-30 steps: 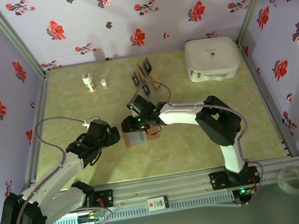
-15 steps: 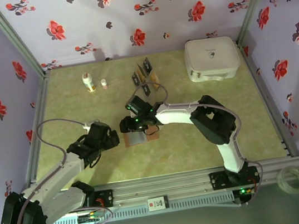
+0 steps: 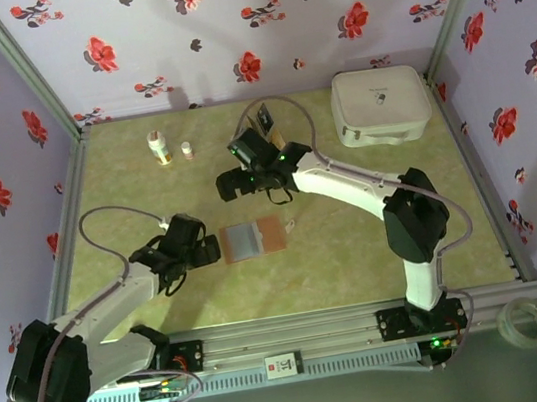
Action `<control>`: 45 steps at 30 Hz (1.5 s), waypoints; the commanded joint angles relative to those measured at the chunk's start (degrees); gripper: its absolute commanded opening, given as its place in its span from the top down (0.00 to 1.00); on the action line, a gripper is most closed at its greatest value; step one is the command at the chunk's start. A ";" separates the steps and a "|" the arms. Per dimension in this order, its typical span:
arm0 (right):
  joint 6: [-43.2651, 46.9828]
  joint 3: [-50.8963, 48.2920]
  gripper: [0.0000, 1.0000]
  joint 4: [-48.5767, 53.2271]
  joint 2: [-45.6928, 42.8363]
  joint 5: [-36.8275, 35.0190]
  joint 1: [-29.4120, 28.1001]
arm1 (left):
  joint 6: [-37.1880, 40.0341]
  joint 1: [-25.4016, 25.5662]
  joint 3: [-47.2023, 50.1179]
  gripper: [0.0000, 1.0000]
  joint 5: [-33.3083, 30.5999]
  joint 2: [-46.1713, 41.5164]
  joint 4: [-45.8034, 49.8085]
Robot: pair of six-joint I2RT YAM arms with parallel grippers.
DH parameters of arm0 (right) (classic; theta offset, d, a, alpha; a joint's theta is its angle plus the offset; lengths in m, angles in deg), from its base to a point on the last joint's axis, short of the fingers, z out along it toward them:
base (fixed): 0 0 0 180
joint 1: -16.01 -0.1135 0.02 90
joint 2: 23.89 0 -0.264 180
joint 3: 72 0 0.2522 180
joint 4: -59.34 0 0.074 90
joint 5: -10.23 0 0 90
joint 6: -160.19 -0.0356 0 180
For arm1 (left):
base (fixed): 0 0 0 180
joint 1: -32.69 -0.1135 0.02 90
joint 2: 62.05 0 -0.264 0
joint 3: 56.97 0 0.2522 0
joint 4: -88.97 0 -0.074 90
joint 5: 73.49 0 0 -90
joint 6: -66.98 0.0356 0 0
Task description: Put the credit cards into the card holder
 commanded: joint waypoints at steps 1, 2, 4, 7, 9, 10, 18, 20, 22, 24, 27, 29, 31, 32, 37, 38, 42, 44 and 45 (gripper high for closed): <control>3.85 3.71 0.01 4.85 0.50 -11.68 1.53 | 1.62 0.17 -1.99 0.00 0.59 1.02 -1.17; 4.96 5.58 0.01 5.41 1.31 -13.39 1.94 | 1.88 0.29 -2.26 0.00 0.69 1.32 -1.22; 8.18 8.66 0.00 6.88 3.12 -13.31 2.85 | 2.18 0.39 -2.62 0.00 0.74 2.03 -1.26; 10.37 12.47 0.01 9.35 6.04 -12.35 4.70 | 2.87 0.41 -3.33 0.00 0.76 3.24 -1.55; 10.94 13.81 0.01 9.36 7.54 -9.83 6.23 | 3.10 0.44 -3.70 0.00 0.84 4.10 -1.94; 11.15 14.73 0.01 9.59 8.46 -8.52 6.89 | 3.15 0.46 -3.83 0.00 0.90 4.45 -2.16; 10.35 25.07 0.52 14.88 17.25 -0.84 10.96 | 3.44 0.70 -4.23 0.00 1.53 7.45 -4.25; 10.02 26.58 0.60 15.71 18.90 -0.87 11.34 | 3.55 0.80 -4.37 0.00 1.83 8.14 -4.69; 9.91 28.05 0.64 16.68 20.47 -1.25 11.60 | 3.54 0.87 -4.31 0.00 2.20 8.57 -5.18; 10.15 29.03 0.67 17.21 21.59 -1.85 11.76 | 3.45 0.96 -4.07 0.00 2.40 8.81 -5.73; 10.36 30.04 0.69 17.73 23.15 -2.73 11.86 | 3.43 1.07 -3.86 0.00 2.67 9.25 -6.28; 10.45 30.61 0.71 17.92 24.03 -2.86 11.95 | 3.44 1.05 -3.63 0.00 2.75 9.51 -6.56; 10.65 31.08 0.72 18.13 24.76 -3.07 12.04 | 3.49 1.05 -3.58 0.00 2.76 9.82 -6.74; 10.64 31.27 0.72 18.17 25.08 -3.02 12.04 | 3.52 1.05 -3.60 0.00 2.76 9.96 -6.82; 10.68 32.63 0.72 18.46 27.04 -2.92 12.13 | 3.53 1.05 -3.54 0.00 3.00 10.64 -7.51; 10.69 32.98 0.72 18.54 27.39 -2.93 12.14 | 3.57 1.05 -3.60 0.00 3.08 10.76 -7.47; 10.87 34.37 0.72 19.08 28.85 -2.94 12.22 | 3.71 1.05 -3.53 0.00 3.04 11.17 -7.91; 10.96 34.93 0.73 19.37 29.39 -2.53 12.23 | 3.82 1.05 -3.52 0.00 3.06 11.29 -8.05; 11.00 35.27 0.74 19.61 29.61 -2.20 12.22 | 3.79 1.05 -3.38 0.00 3.04 11.38 -8.07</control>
